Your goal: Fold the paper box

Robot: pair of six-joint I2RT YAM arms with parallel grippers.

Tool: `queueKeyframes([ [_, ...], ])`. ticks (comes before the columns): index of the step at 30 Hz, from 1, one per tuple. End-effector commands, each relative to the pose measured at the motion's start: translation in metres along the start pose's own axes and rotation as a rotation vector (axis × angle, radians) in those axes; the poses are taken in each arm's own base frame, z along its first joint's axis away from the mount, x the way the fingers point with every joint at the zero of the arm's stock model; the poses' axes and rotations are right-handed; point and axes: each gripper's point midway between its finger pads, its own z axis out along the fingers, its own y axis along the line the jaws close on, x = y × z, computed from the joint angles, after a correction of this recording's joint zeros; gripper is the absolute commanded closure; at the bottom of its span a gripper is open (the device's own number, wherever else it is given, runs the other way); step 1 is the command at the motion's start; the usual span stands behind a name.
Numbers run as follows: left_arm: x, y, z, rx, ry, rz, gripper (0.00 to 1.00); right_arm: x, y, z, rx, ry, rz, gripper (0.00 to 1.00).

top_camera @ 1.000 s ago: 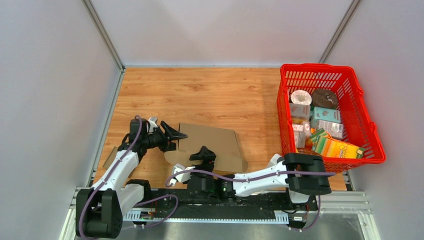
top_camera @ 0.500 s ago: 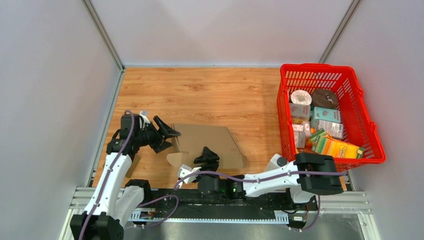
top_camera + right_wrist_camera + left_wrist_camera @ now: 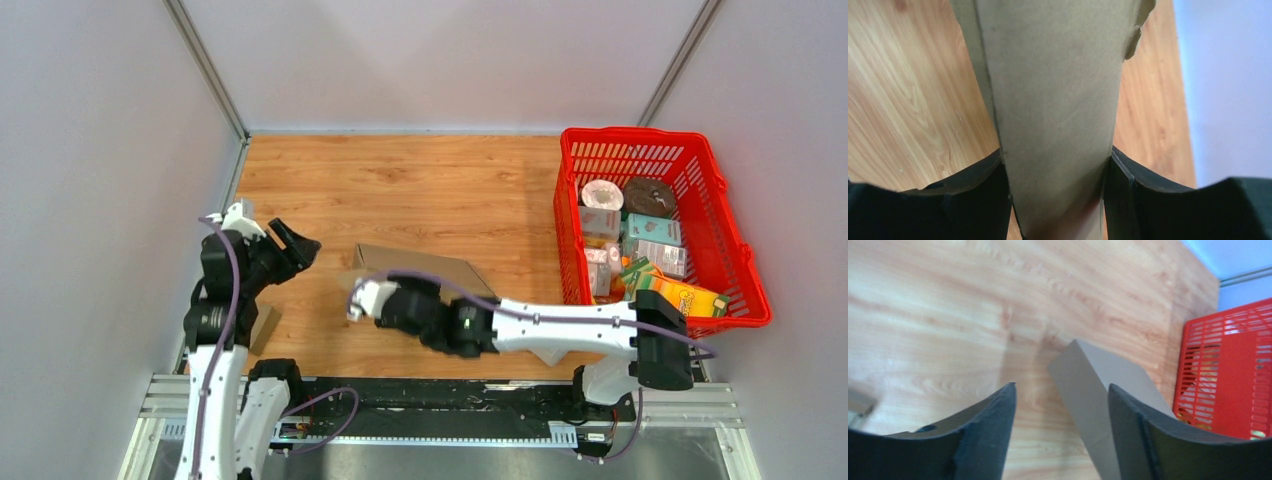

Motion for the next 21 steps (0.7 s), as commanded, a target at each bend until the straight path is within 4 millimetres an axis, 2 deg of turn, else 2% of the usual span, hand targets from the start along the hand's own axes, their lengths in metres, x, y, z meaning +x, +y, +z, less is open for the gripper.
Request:
queueKeyframes([
  [1,0.003,-0.026,-0.015,0.232,-0.092,0.269,0.37,0.004,0.002,-0.023,-0.45,0.177,0.236,0.44],
  [2,0.007,-0.031,-0.018,0.273,-0.097,0.281,0.38,0.022,0.01,-0.021,-0.493,0.283,0.212,0.44],
  [3,0.013,-0.032,-0.018,0.297,-0.083,0.295,0.39,0.024,0.004,-0.017,-0.51,0.311,0.231,0.44],
  [4,0.025,-0.029,-0.017,0.315,-0.05,0.299,0.4,0.011,0.001,-0.02,-0.565,0.295,0.247,0.44],
  [5,0.027,-0.03,-0.022,0.331,-0.066,0.314,0.4,0.017,0.006,-0.014,-0.597,0.338,0.232,0.44],
  [6,0.029,-0.03,-0.024,0.337,-0.075,0.321,0.4,0.018,0.001,-0.009,-0.605,0.347,0.241,0.44],
  [8,0.027,-0.038,-0.03,0.391,-0.13,0.337,0.4,0.005,-0.003,0.001,-0.628,0.315,0.239,0.38],
  [11,0.026,-0.043,-0.03,0.416,-0.143,0.302,0.42,-0.005,-0.012,0.017,-0.63,0.279,0.266,0.33],
  [12,0.026,-0.043,-0.029,0.417,-0.135,0.297,0.42,-0.002,-0.017,0.021,-0.628,0.288,0.282,0.32],
  [16,0.032,-0.049,-0.024,0.473,-0.091,0.314,0.4,0.013,-0.013,0.029,-0.651,0.314,0.296,0.25],
  [18,0.034,-0.048,-0.019,0.471,-0.072,0.337,0.38,0.026,-0.013,0.034,-0.624,0.351,0.311,0.16],
  [21,0.034,-0.045,-0.013,0.443,-0.069,0.397,0.31,0.036,-0.021,0.034,-0.561,0.354,0.337,0.07],
])
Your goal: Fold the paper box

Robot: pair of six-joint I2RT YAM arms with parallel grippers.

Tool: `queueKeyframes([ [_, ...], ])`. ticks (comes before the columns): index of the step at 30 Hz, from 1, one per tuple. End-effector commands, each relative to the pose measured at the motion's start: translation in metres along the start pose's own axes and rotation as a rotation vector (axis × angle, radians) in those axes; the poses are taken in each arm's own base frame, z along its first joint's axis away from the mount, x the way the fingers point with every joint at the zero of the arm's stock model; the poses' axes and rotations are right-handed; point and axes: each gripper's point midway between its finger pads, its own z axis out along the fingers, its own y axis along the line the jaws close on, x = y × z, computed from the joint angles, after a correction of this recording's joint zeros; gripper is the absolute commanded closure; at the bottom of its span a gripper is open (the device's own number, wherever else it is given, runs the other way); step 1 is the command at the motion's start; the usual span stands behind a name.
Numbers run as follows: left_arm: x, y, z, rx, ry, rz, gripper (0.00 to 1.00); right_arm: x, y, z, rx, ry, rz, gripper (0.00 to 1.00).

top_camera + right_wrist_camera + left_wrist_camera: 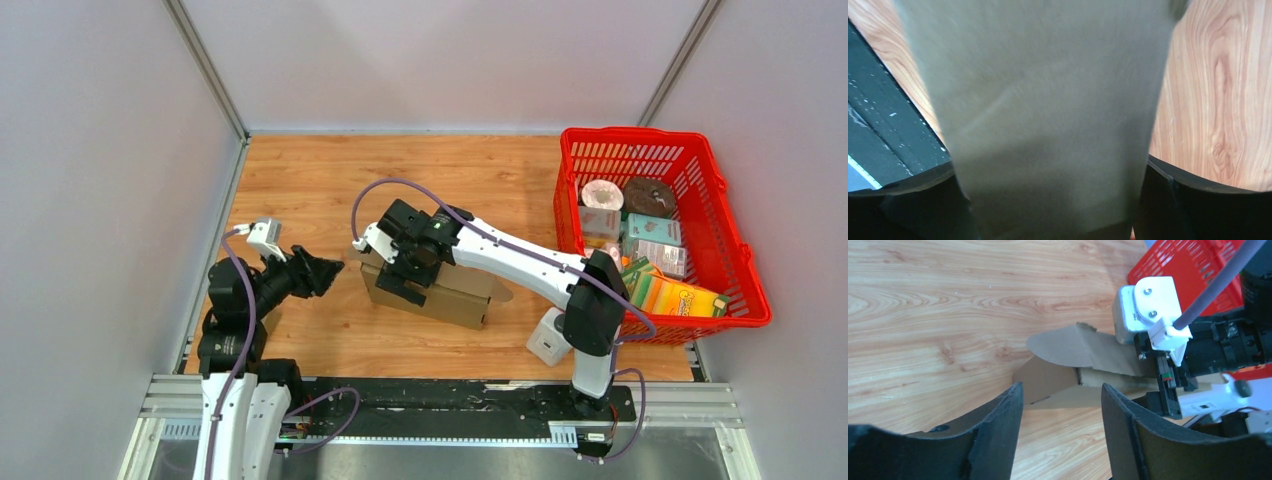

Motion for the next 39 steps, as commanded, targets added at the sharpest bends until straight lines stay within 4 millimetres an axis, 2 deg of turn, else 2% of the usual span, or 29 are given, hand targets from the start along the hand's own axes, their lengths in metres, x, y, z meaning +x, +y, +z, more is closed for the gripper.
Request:
queueKeyframes([
  [1,-0.005,-0.005,0.007,0.03,0.004,0.125,0.3,0.006,-0.011,-0.019,0.052,-0.055,0.057,0.04],
  [2,-0.005,-0.004,0.009,0.022,0.011,0.136,0.28,0.003,-0.012,-0.022,0.056,-0.081,0.068,0.03],
  [3,-0.004,-0.012,0.011,0.051,0.023,0.182,0.28,0.003,-0.014,-0.026,0.058,-0.093,0.082,0.02],
  [6,-0.005,-0.011,0.018,0.029,0.045,0.28,0.28,0.005,-0.011,-0.035,0.06,-0.121,0.098,0.0],
  [8,0.003,-0.005,0.022,-0.007,0.109,0.327,0.32,0.01,-0.015,-0.039,0.086,-0.124,0.101,0.0],
  [10,-0.003,-0.001,0.022,-0.037,0.122,0.373,0.34,0.014,-0.023,-0.047,0.141,-0.133,0.104,0.0],
  [13,-0.005,-0.005,0.024,0.01,0.116,0.456,0.35,0.011,-0.022,-0.057,0.128,-0.176,0.105,0.0],
  [17,-0.012,0.0,0.031,0.005,0.111,0.563,0.33,0.01,-0.024,-0.055,0.117,-0.193,0.107,0.0],
  [18,-0.016,-0.002,0.032,0.02,0.109,0.606,0.32,0.011,-0.026,-0.055,0.121,-0.193,0.11,0.0],
  [20,-0.012,-0.002,0.037,0.042,0.158,0.638,0.32,0.01,-0.029,-0.054,0.124,-0.193,0.115,0.0],
  [21,-0.018,-0.007,0.038,0.052,0.156,0.672,0.32,0.01,-0.03,-0.055,0.126,-0.194,0.118,0.0],
  [23,-0.013,-0.008,0.045,0.072,0.191,0.696,0.32,0.006,-0.024,-0.054,0.088,-0.207,0.11,0.0],
  [24,-0.013,-0.017,0.048,0.106,0.194,0.728,0.32,0.006,-0.024,-0.054,0.089,-0.207,0.109,0.0],
  [26,-0.009,-0.016,0.055,0.109,0.235,0.748,0.32,0.006,-0.023,-0.053,0.085,-0.208,0.105,0.0],
  [27,-0.014,-0.018,0.059,0.104,0.23,0.766,0.34,0.006,-0.025,-0.054,0.088,-0.209,0.107,0.0],
  [29,-0.008,-0.018,0.067,0.125,0.274,0.77,0.36,0.005,-0.024,-0.055,0.084,-0.214,0.103,0.0],
  [30,-0.011,-0.019,0.069,0.129,0.279,0.781,0.38,0.005,-0.024,-0.055,0.087,-0.214,0.1,0.0],
  [31,-0.005,-0.014,0.072,0.12,0.321,0.774,0.43,0.005,-0.024,-0.056,0.087,-0.219,0.103,0.0],
  [34,-0.004,-0.016,0.078,0.14,0.334,0.767,0.5,0.005,-0.023,-0.058,0.084,-0.226,0.102,0.0],
  [38,0.002,-0.018,0.079,0.156,0.379,0.729,0.58,0.008,-0.023,-0.055,0.088,-0.22,0.106,0.01],
  [39,0.001,-0.02,0.077,0.156,0.393,0.718,0.64,0.008,-0.024,-0.055,0.091,-0.219,0.108,0.01],
])
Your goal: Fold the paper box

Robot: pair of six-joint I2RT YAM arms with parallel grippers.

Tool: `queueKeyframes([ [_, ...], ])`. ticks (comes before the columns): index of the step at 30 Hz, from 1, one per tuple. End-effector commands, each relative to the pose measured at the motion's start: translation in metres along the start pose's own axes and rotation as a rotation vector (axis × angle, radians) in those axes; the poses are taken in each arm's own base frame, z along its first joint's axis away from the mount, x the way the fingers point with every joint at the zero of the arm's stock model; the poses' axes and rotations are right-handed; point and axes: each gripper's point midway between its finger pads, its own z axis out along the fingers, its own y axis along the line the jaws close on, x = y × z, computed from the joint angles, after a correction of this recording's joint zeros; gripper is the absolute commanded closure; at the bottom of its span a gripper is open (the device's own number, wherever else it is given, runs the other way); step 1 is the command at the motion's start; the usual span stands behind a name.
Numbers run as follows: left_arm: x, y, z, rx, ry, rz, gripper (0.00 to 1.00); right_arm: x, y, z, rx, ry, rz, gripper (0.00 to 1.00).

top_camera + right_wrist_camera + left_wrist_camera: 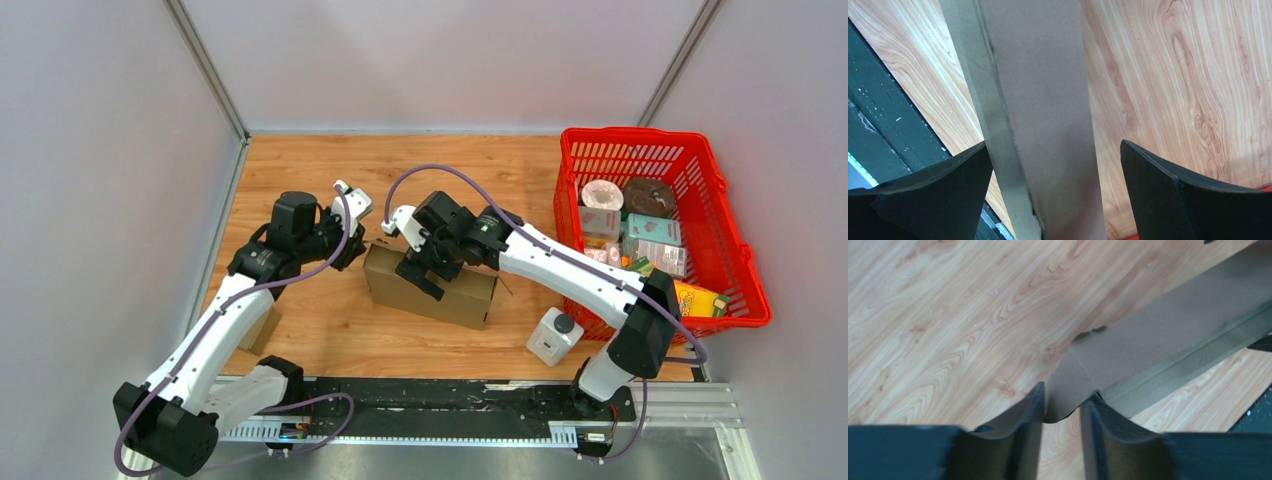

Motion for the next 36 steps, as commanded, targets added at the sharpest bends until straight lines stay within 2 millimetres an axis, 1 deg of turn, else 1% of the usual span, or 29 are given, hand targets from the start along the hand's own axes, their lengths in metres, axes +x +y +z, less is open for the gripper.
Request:
queueKeyframes([
  [1,-0.018,-0.003,-0.006,0.036,0.0,0.001,0.67,-0.012,-0.003,-0.006,0.016,-0.068,0.001,0.01],
  [3,-0.024,-0.007,-0.01,0.049,0.013,-0.047,0.73,-0.009,-0.005,-0.001,0.028,-0.063,0.008,0.02],
  [5,-0.028,-0.01,-0.01,0.064,0.024,-0.104,0.74,-0.009,-0.005,0.002,0.031,-0.061,0.01,0.02],
  [6,-0.036,-0.016,-0.012,0.104,0.007,-0.118,0.75,-0.007,-0.006,0.005,0.033,-0.051,0.014,0.03],
  [7,-0.039,-0.019,-0.011,0.119,0.005,-0.14,0.75,-0.005,-0.012,0.006,0.069,-0.042,0.018,0.03],
  [9,-0.045,-0.025,-0.013,0.147,0.002,-0.196,0.78,-0.004,-0.011,0.009,0.068,-0.034,0.018,0.03],
  [11,-0.046,-0.028,-0.012,0.164,0.018,-0.235,0.81,-0.003,-0.012,0.01,0.068,-0.03,0.023,0.04],
  [12,-0.047,-0.03,-0.012,0.177,0.02,-0.245,0.85,-0.002,-0.012,0.011,0.07,-0.028,0.024,0.04],
  [14,-0.046,-0.031,-0.01,0.184,0.026,-0.26,0.86,-0.003,-0.015,0.012,0.087,-0.033,0.027,0.04],
  [15,-0.042,-0.03,-0.008,0.174,0.037,-0.264,0.82,-0.003,-0.015,0.012,0.093,-0.032,0.027,0.04],
  [16,-0.039,-0.028,-0.008,0.16,0.045,-0.263,0.75,-0.002,-0.017,0.011,0.103,-0.026,0.028,0.04],
  [17,-0.036,-0.025,-0.009,0.141,0.05,-0.256,0.67,-0.003,-0.018,0.009,0.107,-0.028,0.028,0.03],
  [18,-0.03,-0.021,-0.008,0.109,0.062,-0.251,0.56,-0.004,-0.018,0.007,0.11,-0.033,0.03,0.02],
  [20,-0.029,-0.017,-0.013,0.075,0.039,-0.215,0.51,-0.004,-0.02,0.002,0.125,-0.031,0.04,0.01],
  [21,-0.025,-0.014,-0.011,0.054,0.029,-0.203,0.49,-0.005,-0.021,-0.003,0.128,-0.042,0.054,0.0],
  [22,-0.027,-0.014,-0.015,0.049,0.002,-0.185,0.48,-0.005,-0.019,-0.007,0.122,-0.049,0.057,0.0],
  [23,-0.022,-0.014,-0.013,0.047,0.003,-0.166,0.47,-0.003,-0.018,-0.008,0.117,-0.051,0.057,0.0],
  [24,-0.023,-0.009,-0.012,0.024,-0.01,-0.15,0.47,-0.004,-0.017,-0.013,0.117,-0.065,0.057,0.0],
  [25,-0.021,-0.007,-0.011,0.014,-0.007,-0.139,0.47,-0.004,-0.017,-0.013,0.114,-0.071,0.058,0.0],
  [29,-0.008,0.0,-0.001,-0.008,0.039,-0.11,0.5,-0.001,-0.016,-0.017,0.115,-0.077,0.063,0.0],
  [30,-0.01,0.003,0.001,-0.017,0.027,-0.103,0.5,0.0,-0.015,-0.018,0.115,-0.075,0.062,0.0],
  [32,-0.011,0.003,0.005,-0.008,0.02,-0.105,0.5,0.0,-0.015,-0.017,0.112,-0.081,0.065,0.0],
  [33,-0.016,0.004,0.008,-0.008,-0.004,-0.095,0.51,-0.001,-0.015,-0.017,0.11,-0.084,0.063,0.0],
  [35,-0.016,0.007,0.012,-0.013,-0.012,-0.085,0.51,-0.001,-0.014,-0.016,0.108,-0.084,0.066,0.0],
  [36,-0.016,0.008,0.014,-0.014,-0.009,-0.081,0.53,-0.001,-0.015,-0.015,0.109,-0.084,0.068,0.0],
])
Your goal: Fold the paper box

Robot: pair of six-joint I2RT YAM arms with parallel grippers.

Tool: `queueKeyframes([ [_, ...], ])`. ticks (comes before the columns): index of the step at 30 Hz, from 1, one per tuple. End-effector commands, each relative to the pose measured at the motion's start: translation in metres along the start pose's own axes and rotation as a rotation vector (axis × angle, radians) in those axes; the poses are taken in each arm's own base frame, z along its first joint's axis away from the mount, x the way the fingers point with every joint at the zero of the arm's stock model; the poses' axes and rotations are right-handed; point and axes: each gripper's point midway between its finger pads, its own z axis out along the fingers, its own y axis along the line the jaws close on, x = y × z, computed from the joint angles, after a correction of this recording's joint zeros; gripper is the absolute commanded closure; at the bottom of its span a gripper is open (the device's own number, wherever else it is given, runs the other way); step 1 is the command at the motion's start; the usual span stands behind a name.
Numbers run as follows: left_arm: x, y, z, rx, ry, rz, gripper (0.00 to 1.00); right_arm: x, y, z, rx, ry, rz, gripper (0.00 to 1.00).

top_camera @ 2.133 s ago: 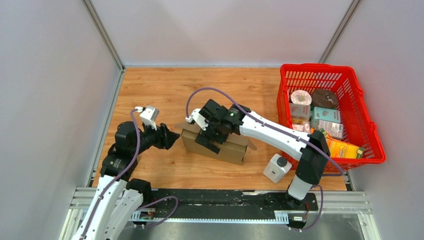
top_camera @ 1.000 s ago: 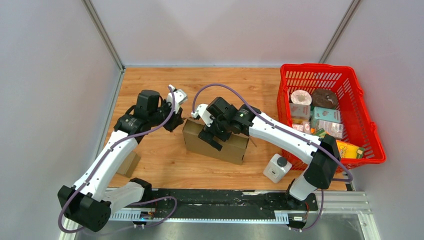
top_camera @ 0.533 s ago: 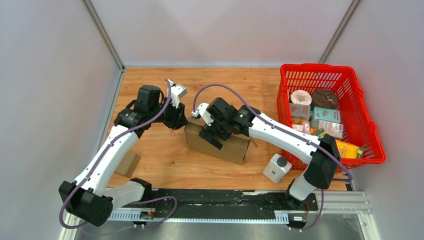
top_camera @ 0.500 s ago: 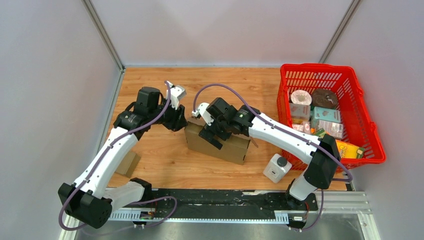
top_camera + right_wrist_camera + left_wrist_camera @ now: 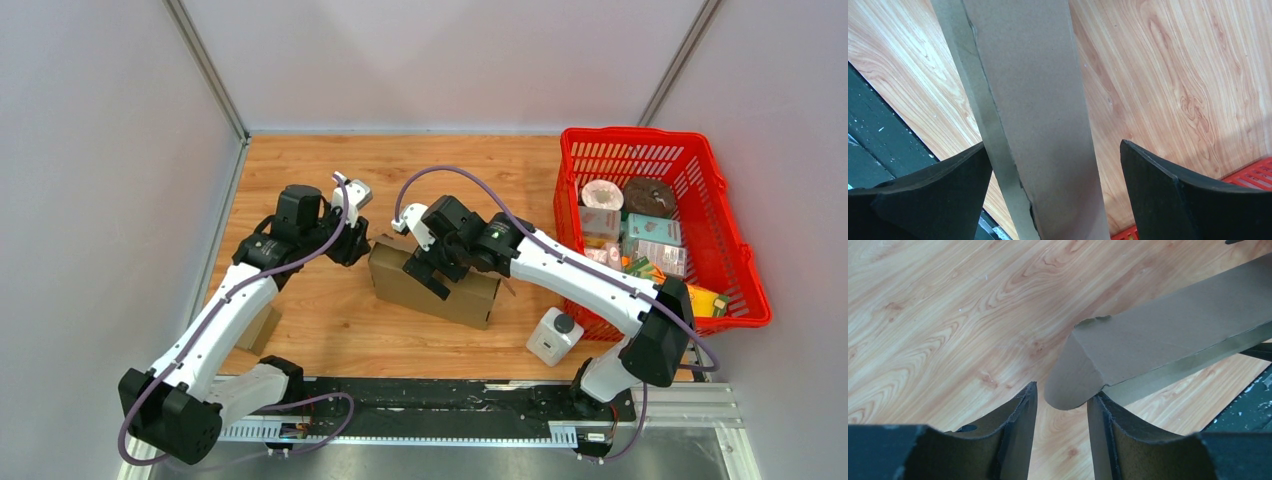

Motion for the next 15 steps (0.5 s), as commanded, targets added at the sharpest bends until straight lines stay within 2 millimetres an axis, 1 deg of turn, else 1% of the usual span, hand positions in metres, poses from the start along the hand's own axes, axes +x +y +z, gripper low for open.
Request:
queueKeyframes([
  [1,-0.017,0.008,0.008,-0.019,-0.065,0.071,0.54,-0.012,-0.002,-0.006,0.01,-0.064,0.024,0.0],
  [2,-0.018,0.009,0.008,-0.02,-0.064,0.072,0.56,-0.013,-0.001,-0.006,0.006,-0.068,0.021,0.0],
  [5,-0.02,0.007,0.01,-0.005,-0.066,0.071,0.67,-0.014,0.0,-0.004,-0.002,-0.072,0.021,0.0],
  [6,-0.021,0.004,0.009,0.01,-0.069,0.07,0.77,-0.014,0.001,-0.004,-0.004,-0.074,0.02,0.0],
  [7,-0.022,0.002,0.008,0.018,-0.07,0.062,0.81,-0.014,0.001,-0.003,-0.004,-0.072,0.017,0.0],
  [8,-0.022,-0.001,0.006,0.032,-0.064,0.055,0.88,-0.014,0.0,-0.002,-0.001,-0.071,0.018,0.0],
  [11,-0.023,-0.01,0.001,0.069,-0.054,0.014,0.99,-0.013,-0.002,0.001,0.009,-0.062,0.015,0.0],
  [15,-0.023,-0.02,-0.008,0.102,-0.036,-0.031,1.0,-0.013,-0.004,0.006,0.019,-0.048,0.008,0.0],
])
